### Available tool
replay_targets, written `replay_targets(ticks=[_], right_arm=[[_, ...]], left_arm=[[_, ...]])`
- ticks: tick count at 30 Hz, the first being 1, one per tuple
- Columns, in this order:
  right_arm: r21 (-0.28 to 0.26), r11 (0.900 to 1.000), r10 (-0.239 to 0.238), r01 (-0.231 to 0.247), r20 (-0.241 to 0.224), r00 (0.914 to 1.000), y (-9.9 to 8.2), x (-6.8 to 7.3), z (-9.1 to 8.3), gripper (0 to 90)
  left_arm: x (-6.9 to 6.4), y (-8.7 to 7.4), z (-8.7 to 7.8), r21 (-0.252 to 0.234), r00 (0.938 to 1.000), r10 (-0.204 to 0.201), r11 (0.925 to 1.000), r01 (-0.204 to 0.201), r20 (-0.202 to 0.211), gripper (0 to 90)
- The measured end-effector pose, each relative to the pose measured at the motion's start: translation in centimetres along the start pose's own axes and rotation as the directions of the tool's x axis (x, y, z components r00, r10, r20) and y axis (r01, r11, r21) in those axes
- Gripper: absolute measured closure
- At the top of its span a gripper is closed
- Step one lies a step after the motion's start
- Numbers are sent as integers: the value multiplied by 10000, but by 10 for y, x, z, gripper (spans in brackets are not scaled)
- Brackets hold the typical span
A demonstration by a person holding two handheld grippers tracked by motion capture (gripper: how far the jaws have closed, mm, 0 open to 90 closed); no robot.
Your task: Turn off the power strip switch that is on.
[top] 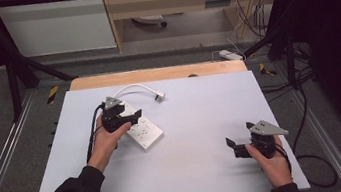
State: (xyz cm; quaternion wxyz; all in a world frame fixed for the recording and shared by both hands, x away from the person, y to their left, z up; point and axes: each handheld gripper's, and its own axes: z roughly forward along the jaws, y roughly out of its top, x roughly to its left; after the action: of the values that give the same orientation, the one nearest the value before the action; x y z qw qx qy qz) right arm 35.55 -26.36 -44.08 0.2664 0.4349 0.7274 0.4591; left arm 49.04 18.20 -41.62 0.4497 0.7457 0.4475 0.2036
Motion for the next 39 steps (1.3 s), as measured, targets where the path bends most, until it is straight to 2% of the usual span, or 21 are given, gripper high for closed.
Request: replay_targets(ticks=[8, 16, 22, 29, 32, 39], right_arm=[[-21, 10000, -8, 8, 3, 10000, 0, 0, 0, 30], [-10, 10000, 25, -25, 7, 10000, 0, -1, -1, 29], [83, 10000, -46, 46, -5, 10000, 0, 0, 0, 27], [141, 9999, -67, 67, 11, 10000, 0, 1, 0, 26], [119, 9999, -71, 71, -14, 10000, 0, 1, 0, 26], [125, 9999, -64, 65, -57, 10000, 0, 1, 0, 26]], left_arm=[[-4, -3, 6, 91, 9998, -16, 10000, 14, 174, 344], [-8, -3, 8, 10, 9997, 231, 9997, -231, 93, 483], [-8, -3, 8, -36, 9996, 266, 9996, -266, 63, 587], [-11, -7, 8, -279, 9981, 605, 9978, -608, -126, 703], [-12, -9, 8, -333, 9987, 510, 9981, -512, -73, 753], [-15, -9, 7, -400, 9972, 741, 9965, -739, 51, 845]])
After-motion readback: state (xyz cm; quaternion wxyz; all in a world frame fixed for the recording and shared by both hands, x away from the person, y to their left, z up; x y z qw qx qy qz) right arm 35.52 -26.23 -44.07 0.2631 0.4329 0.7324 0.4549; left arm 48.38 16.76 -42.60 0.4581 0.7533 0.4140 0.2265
